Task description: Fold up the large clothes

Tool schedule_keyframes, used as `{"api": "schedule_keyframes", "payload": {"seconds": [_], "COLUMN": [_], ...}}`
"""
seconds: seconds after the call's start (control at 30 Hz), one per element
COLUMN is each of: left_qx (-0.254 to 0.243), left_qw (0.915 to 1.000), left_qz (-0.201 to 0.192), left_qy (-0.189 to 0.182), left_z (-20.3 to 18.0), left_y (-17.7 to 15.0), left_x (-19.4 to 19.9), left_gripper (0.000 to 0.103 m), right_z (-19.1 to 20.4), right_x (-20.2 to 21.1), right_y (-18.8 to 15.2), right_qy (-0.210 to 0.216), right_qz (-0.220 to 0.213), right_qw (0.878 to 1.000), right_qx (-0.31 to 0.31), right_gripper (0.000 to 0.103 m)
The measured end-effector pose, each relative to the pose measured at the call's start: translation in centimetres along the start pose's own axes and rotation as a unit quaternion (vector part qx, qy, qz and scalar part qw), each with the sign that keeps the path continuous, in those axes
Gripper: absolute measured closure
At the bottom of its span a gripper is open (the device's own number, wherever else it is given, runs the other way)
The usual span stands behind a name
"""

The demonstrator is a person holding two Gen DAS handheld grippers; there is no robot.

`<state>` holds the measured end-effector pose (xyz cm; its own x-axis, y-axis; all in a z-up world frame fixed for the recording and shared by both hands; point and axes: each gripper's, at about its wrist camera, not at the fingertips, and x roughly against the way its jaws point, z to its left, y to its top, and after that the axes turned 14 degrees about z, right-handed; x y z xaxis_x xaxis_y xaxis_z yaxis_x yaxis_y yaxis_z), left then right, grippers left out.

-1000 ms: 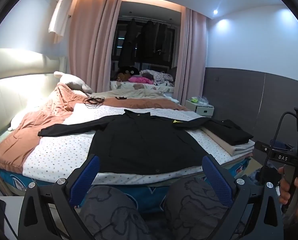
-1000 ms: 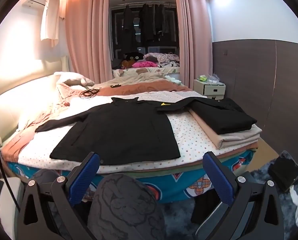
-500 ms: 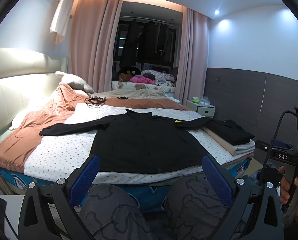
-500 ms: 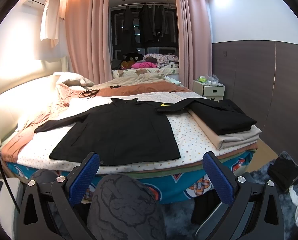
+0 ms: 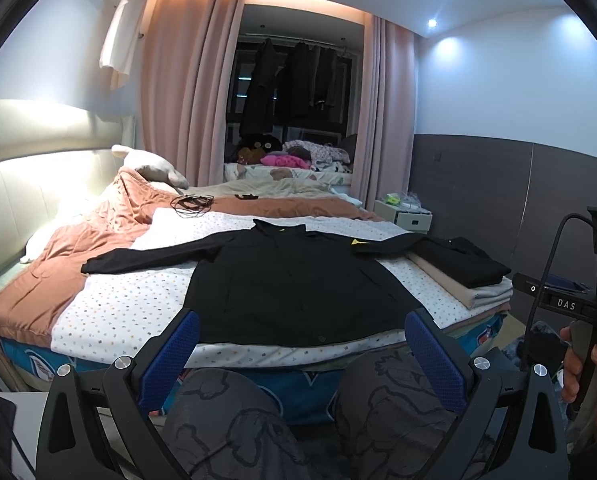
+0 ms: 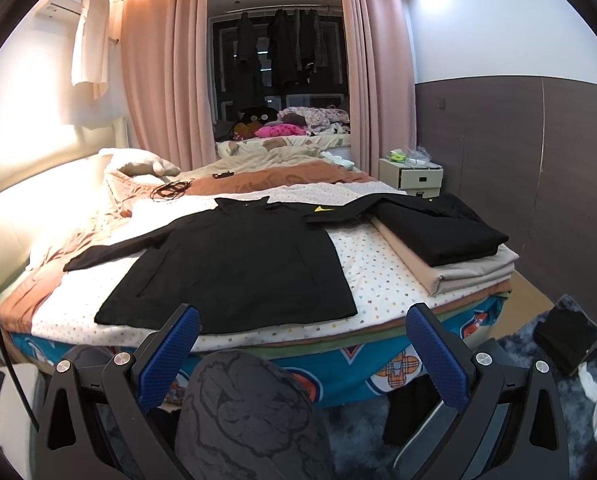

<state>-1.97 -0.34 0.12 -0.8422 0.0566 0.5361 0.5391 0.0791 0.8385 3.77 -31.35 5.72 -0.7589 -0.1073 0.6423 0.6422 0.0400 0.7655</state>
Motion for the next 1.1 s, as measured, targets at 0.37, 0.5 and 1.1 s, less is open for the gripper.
{"api": "schedule_keyframes", "payload": {"seconds": [0.37,0.5,1.1], "left_qx": [0.004,0.006,0.004], "left_qw": [1.0000,1.0000,0.9999], "left_qz": [-0.003,-0.005,-0.009], "left_qy": [-0.001,0.000,0.004], "left_z": [0.4,0.6,0.8], "left_y": [-0.2,-0.3,-0.7], "left_x": [0.1,0.1,0.3], "left_gripper": [0.000,0.000,0.001], "right_z": [0.9,1.0,1.2], "right_x": [0.2,0.3,0.6], "right_y": [-0.1,-0.2,-0.3], "right_qy": [-0.009,-0.014,-0.025], "right_qz": [0.000,-0.003,0.000], "right_qw": [1.000,1.000,1.000], "right_qx": [0.011,0.009,0.012], "right_gripper": [0.000,0.000,0.000]}}
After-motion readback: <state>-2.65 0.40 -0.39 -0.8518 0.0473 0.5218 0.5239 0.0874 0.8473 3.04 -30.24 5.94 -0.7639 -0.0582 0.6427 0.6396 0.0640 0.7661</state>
